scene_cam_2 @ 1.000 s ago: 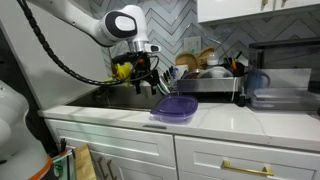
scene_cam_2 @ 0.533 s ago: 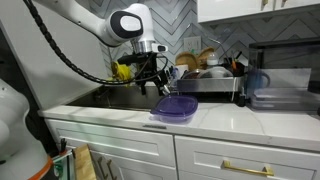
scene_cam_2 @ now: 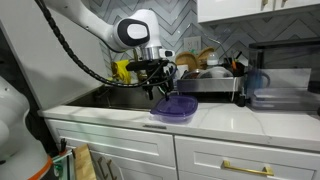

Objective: Remove the lid from the container then pour out the contents in the container into sink

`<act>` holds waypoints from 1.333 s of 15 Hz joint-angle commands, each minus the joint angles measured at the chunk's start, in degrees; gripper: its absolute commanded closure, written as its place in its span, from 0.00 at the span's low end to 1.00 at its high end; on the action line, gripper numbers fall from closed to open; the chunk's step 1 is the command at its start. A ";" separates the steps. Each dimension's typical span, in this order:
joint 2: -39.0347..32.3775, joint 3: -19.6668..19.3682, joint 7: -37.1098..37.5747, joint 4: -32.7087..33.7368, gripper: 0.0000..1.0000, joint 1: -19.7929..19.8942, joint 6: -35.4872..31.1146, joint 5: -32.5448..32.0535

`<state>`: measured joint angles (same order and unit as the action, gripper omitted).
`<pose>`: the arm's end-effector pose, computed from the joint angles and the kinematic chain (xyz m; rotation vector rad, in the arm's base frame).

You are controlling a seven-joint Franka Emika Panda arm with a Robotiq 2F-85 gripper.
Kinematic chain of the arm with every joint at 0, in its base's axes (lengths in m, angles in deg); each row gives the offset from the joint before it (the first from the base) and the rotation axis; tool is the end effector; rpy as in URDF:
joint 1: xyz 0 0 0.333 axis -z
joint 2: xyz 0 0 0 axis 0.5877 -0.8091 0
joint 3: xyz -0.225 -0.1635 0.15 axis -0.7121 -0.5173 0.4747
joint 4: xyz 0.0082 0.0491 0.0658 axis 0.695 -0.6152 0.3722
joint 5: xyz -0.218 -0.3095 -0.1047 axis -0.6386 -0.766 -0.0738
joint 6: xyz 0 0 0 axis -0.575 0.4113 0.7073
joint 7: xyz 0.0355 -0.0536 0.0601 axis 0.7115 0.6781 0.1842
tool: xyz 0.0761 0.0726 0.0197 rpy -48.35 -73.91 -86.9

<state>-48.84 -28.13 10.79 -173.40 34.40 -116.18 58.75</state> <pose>0.4595 -0.0175 0.3983 2.9565 0.6948 -0.0333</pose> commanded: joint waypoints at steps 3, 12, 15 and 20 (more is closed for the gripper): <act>-1.07 -0.92 -3.38 -0.67 0.24 0.39 -2.95 0.94; -0.69 -1.32 -5.65 -0.79 0.51 0.83 -2.97 0.02; -0.60 -1.42 -6.00 -0.78 0.46 1.08 -2.97 0.02; -0.59 -1.59 -6.58 -0.63 0.57 1.38 -2.94 0.07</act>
<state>-49.98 -29.34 5.57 -173.33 35.49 -118.03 58.82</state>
